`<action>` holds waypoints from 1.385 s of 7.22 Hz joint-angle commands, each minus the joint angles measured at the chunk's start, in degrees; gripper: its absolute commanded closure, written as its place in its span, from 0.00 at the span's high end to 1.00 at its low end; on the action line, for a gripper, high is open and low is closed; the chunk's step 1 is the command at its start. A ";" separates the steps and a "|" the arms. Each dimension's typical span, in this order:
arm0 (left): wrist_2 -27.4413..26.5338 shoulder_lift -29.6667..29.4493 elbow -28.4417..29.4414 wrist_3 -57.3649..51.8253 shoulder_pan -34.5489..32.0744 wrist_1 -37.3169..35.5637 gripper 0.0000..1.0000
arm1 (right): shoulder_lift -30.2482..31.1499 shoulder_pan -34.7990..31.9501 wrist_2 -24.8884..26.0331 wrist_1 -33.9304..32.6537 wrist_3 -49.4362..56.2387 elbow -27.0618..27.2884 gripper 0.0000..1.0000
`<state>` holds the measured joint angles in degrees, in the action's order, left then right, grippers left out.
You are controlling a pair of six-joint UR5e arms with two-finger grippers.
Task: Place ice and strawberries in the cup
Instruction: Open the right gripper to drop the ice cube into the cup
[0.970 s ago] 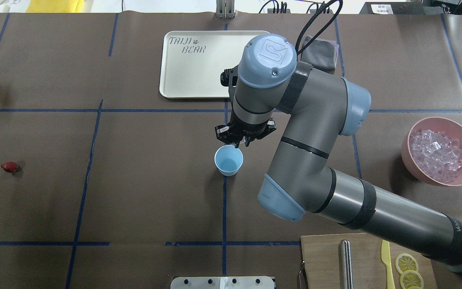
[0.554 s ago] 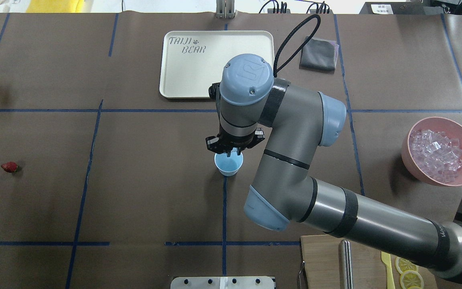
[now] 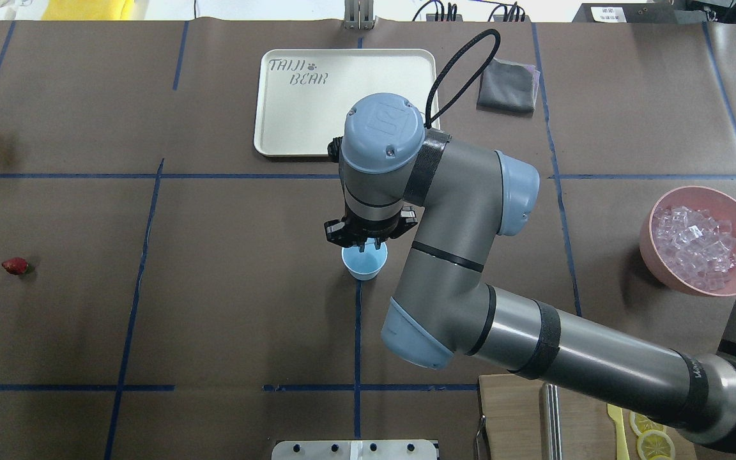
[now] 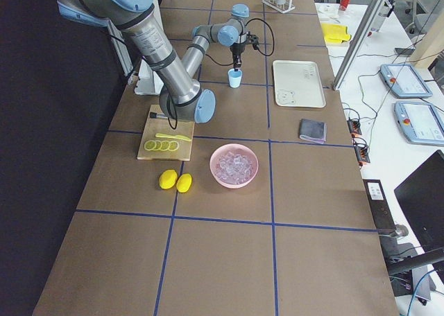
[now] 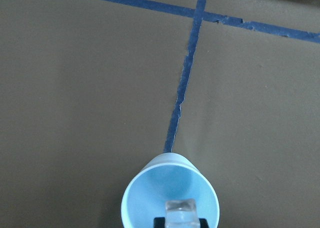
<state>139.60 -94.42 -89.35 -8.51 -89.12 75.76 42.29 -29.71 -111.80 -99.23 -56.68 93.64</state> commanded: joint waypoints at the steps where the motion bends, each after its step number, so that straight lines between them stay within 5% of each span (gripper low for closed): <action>1: -0.03 0.02 -0.03 -0.01 0.00 0.00 1.00 | -0.02 0.00 0.00 0.26 -0.01 -0.04 0.36; 3: -0.03 0.02 -0.03 0.08 0.00 0.00 1.00 | -0.02 0.00 0.00 0.88 -0.01 -0.30 0.52; 7: 0.06 -0.06 -0.21 0.16 0.00 0.00 1.00 | -0.02 -0.08 0.01 0.97 -0.01 0.05 0.52; 8: 0.06 -0.06 -0.29 0.16 0.00 0.00 1.00 | 0.07 -1.21 -0.43 0.79 -0.01 1.18 0.63; 9: 0.06 -0.06 -0.29 0.16 0.00 0.00 1.00 | 1.20 -3.05 -1.04 0.10 0.16 3.63 0.92; 10: 0.06 -0.06 -0.47 0.16 0.00 -0.09 1.00 | 3.39 -4.81 -2.01 0.00 0.16 6.35 0.99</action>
<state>139.66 -94.48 -89.68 -8.35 -89.12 75.74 43.63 -32.46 -112.82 -98.91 -56.57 96.98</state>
